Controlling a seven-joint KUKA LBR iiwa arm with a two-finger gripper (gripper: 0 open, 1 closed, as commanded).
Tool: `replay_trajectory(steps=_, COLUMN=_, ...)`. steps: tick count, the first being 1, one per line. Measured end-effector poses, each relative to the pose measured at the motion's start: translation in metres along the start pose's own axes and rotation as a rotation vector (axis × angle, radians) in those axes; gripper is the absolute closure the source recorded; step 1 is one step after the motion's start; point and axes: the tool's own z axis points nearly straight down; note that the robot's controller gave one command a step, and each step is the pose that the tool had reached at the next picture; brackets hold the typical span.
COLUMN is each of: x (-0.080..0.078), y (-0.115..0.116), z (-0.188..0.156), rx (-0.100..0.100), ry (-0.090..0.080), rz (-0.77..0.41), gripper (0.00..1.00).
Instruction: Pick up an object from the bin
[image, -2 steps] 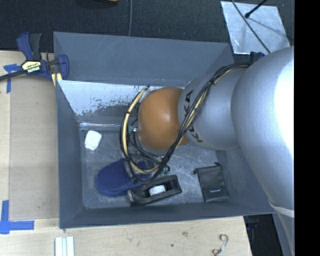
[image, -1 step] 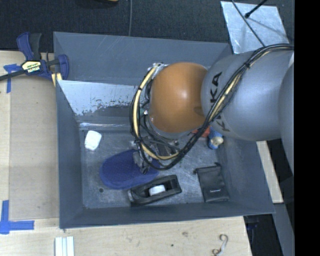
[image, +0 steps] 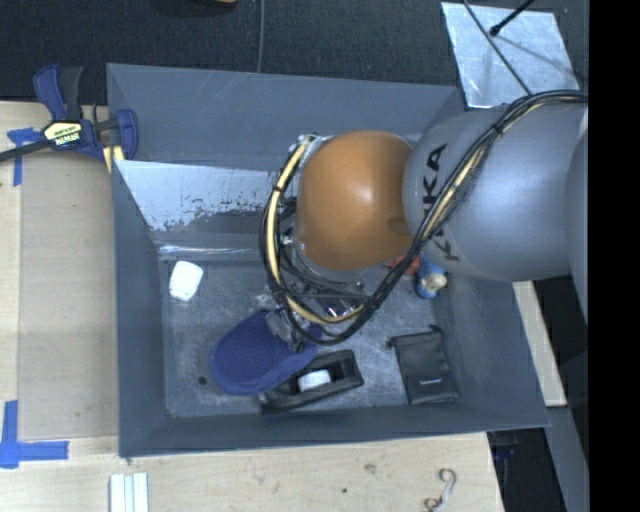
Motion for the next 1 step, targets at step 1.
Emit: replay_trajectory(steps=1, x=0.0138, y=0.0101, z=-0.0682, rx=0.002, ry=-0.005, rz=-0.013, gripper=1.00)
